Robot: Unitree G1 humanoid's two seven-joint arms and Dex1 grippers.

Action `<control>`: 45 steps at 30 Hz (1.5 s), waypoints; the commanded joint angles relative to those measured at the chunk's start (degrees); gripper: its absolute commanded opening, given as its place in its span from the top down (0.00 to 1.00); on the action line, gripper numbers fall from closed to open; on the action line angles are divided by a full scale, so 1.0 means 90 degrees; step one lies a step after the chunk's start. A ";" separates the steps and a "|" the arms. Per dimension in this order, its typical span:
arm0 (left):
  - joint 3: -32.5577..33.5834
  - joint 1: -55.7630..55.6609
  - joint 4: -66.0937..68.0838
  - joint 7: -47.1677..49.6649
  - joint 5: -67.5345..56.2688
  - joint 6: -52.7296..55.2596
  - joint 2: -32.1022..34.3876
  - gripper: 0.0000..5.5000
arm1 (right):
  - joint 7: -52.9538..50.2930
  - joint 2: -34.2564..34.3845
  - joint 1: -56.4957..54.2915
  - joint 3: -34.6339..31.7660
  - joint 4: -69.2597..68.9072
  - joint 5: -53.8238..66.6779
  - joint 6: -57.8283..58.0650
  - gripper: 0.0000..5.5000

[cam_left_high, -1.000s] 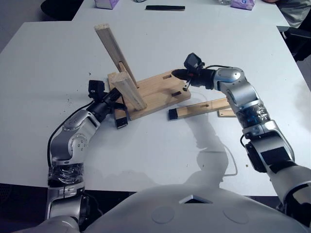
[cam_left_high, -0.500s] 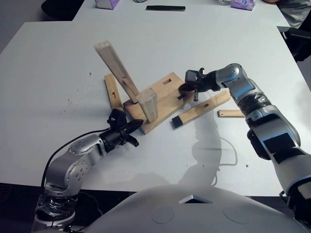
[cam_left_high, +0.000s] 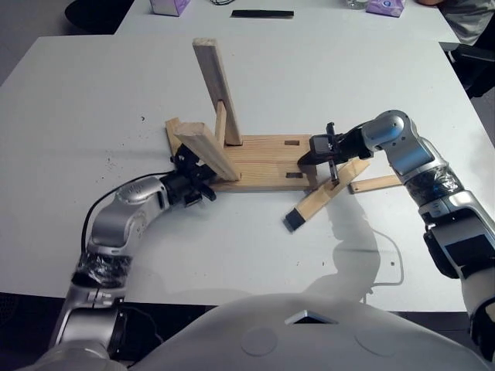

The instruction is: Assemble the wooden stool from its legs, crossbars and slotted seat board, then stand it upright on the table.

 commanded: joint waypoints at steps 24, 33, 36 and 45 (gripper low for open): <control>-0.0131 0.1509 -0.2611 0.0145 -0.0777 0.1736 0.0214 1.00 | -0.1957 0.1495 -0.1333 -0.0890 0.3965 -0.0481 -0.0227 1.00; -0.0510 0.0516 -0.0961 0.0896 0.0252 0.1040 -0.0858 1.00 | 0.0201 0.0979 -0.0468 -0.0862 0.2217 -0.0096 -0.0071 1.00; -0.0443 0.0409 -0.0757 0.0955 0.0355 0.0880 -0.1028 1.00 | 0.0117 0.0924 0.0169 -0.0844 0.1228 0.0001 0.0368 1.00; -0.0196 -0.0199 0.0337 0.0903 0.0748 0.0301 -0.1296 1.00 | -0.1285 0.1526 0.1016 -0.1149 -0.0051 0.0289 0.1596 1.00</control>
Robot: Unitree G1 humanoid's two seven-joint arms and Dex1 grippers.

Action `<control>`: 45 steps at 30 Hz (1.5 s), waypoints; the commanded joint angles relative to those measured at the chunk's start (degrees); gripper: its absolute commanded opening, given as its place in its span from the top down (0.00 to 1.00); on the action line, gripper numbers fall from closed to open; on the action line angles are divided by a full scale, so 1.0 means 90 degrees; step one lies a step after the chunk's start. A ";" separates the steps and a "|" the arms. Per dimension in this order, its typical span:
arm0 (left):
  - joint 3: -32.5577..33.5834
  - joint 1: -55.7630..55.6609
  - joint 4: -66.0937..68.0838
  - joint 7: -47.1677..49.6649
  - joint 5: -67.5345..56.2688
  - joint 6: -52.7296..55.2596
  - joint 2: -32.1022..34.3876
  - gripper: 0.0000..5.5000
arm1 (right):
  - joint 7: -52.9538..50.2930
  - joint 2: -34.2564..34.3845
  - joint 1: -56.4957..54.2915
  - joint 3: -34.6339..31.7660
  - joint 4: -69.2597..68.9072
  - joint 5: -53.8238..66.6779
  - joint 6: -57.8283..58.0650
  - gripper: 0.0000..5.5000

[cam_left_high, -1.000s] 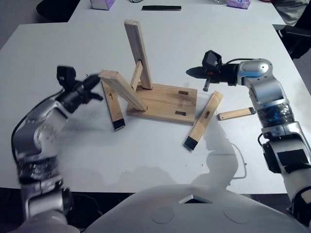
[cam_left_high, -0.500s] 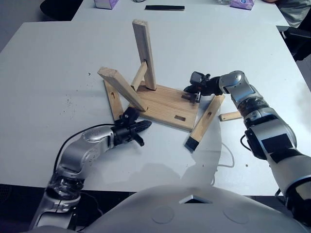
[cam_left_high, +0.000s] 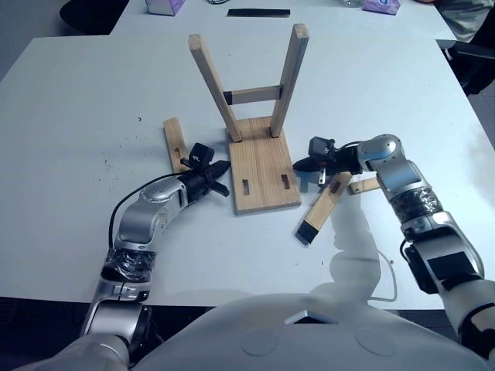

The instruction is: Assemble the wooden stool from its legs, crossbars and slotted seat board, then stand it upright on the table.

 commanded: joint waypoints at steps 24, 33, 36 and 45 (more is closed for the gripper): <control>0.1882 0.1118 -0.3506 0.2043 -0.1189 0.0275 -0.1645 1.00 | -0.2508 -0.1030 0.3457 -0.3055 -0.5114 0.1717 0.3255 0.79; 0.1679 0.1293 -0.3788 0.2370 -0.1290 0.0488 -0.1775 1.00 | -0.3085 -0.1089 0.4488 -0.2800 -0.6494 0.1914 0.3857 0.53; 0.1667 0.1262 -0.3738 0.2400 -0.1298 0.0468 -0.1787 1.00 | -0.2986 -0.1474 0.4466 -0.2695 -0.6235 0.1686 0.3593 0.45; 0.1427 0.1206 -0.3393 0.2330 -0.1169 0.0202 -0.1894 1.00 | -0.1809 -0.2394 0.3361 -0.1817 -0.5131 0.1535 0.3018 0.45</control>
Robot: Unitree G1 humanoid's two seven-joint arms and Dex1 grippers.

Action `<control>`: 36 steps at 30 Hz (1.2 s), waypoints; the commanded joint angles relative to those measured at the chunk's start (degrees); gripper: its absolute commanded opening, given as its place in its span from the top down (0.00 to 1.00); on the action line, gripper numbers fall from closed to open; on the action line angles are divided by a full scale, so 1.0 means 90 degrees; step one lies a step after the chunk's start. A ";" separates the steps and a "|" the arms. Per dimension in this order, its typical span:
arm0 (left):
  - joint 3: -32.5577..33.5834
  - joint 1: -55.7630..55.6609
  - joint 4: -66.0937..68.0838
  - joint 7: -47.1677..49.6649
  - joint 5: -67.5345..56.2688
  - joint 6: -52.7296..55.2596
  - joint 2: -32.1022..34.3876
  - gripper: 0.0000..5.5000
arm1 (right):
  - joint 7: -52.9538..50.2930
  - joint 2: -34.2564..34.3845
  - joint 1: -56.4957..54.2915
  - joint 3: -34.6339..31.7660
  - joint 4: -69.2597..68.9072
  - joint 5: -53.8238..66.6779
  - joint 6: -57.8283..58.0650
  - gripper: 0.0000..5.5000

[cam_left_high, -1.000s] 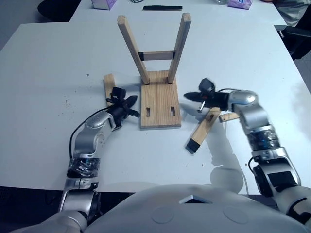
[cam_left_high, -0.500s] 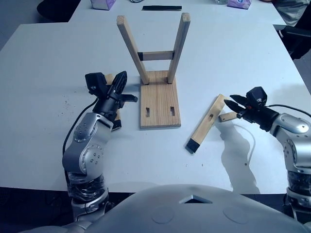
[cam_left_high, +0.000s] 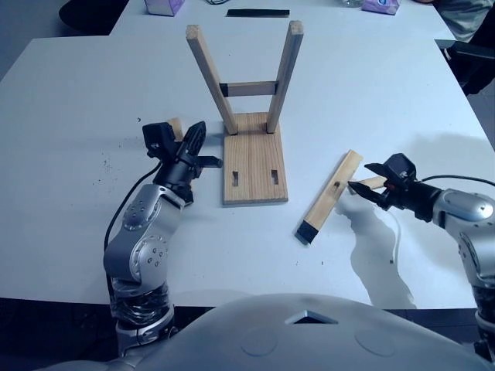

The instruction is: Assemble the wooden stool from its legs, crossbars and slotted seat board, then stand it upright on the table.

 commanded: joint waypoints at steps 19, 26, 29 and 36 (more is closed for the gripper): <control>-0.0467 0.0115 0.0391 -0.0038 0.0175 -0.0477 -0.0156 1.00 | 0.2077 -0.1312 -0.1257 0.1045 0.2097 -0.0398 -0.1493 0.45; -0.0469 0.0249 0.0422 -0.0011 0.0206 -0.0607 -0.0180 1.00 | 0.2155 -0.0992 -0.1822 0.1537 0.2608 -0.0657 -0.1832 0.45; -0.0542 0.0134 0.0544 -0.0096 0.0190 -0.0584 -0.0140 1.00 | 0.2163 -0.1034 -0.1651 0.1616 0.2523 -0.0724 -0.1859 0.45; -0.0545 0.0198 0.0554 -0.0075 0.0199 -0.0662 -0.0190 1.00 | 0.2311 -0.1222 -0.1389 0.1558 0.2337 -0.0684 -0.1861 0.45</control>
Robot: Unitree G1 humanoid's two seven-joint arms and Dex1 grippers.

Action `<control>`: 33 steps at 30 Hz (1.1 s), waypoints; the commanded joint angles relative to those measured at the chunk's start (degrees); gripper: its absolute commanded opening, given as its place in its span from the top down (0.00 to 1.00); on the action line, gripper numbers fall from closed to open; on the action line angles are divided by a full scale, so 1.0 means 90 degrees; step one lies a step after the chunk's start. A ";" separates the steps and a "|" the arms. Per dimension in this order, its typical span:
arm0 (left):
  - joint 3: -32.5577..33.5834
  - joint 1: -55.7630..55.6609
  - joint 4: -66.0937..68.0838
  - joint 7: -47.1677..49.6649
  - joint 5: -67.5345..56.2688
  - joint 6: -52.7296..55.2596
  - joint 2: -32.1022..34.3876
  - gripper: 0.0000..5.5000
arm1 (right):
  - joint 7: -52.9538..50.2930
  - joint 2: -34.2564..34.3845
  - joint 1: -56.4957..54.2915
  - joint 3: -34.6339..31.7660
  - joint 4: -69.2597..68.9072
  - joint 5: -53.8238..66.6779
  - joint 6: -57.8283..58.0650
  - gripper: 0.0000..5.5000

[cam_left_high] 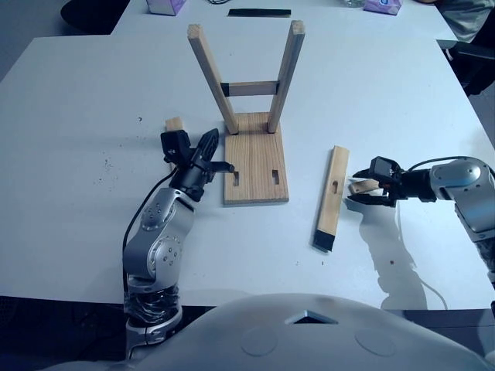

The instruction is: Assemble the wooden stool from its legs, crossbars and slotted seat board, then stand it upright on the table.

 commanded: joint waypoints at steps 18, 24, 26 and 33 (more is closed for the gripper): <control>-0.0067 0.0320 -0.0017 0.0182 0.0218 -0.0415 -0.0272 1.00 | 0.0270 -0.0863 0.0435 -0.0908 0.0030 0.0185 -0.0013 0.45; -0.0004 0.0360 -0.0013 0.0186 0.0215 -0.0437 -0.0255 1.00 | -0.0214 -0.0736 0.0236 -0.1324 -0.0195 0.0372 0.0515 0.45; 0.0001 0.0303 0.0030 0.0189 0.0227 -0.0446 -0.0247 1.00 | -0.0787 -0.0367 0.0222 -0.1390 -0.0492 0.0390 0.1025 0.45; 0.0076 0.0424 -0.0086 0.0243 0.0143 -0.0351 -0.0225 1.00 | -0.4518 0.2382 0.0995 -0.2625 -0.2088 0.0333 0.2701 0.45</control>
